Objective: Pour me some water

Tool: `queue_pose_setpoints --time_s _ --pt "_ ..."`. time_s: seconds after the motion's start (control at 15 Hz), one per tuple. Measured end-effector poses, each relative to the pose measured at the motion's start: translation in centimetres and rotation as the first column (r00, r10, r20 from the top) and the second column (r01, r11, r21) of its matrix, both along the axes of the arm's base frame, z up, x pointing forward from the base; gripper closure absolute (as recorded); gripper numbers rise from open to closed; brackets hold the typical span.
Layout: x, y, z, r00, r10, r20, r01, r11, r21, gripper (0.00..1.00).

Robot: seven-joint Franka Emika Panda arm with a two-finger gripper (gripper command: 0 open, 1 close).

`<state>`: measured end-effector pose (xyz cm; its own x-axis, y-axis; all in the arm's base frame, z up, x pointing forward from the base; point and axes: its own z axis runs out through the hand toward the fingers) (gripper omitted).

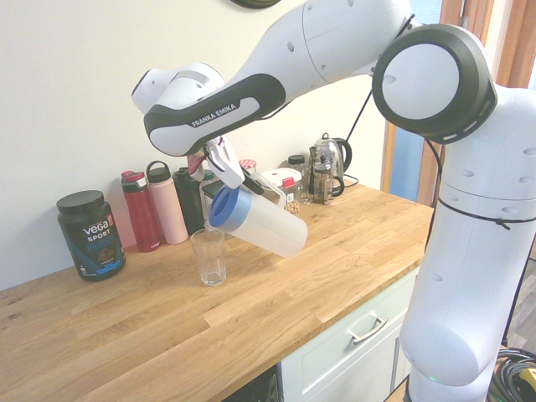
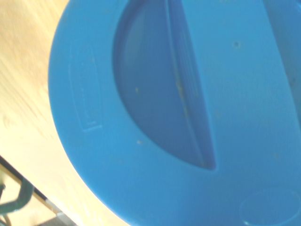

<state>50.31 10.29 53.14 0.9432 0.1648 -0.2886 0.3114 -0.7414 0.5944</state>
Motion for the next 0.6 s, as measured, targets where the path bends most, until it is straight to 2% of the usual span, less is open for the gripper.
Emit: queue_pose_setpoints --time_s 0.6 --pt "-0.75 0.07 -0.67 1.0 0.015 -0.018 -0.015 0.999 -0.033 1.0"
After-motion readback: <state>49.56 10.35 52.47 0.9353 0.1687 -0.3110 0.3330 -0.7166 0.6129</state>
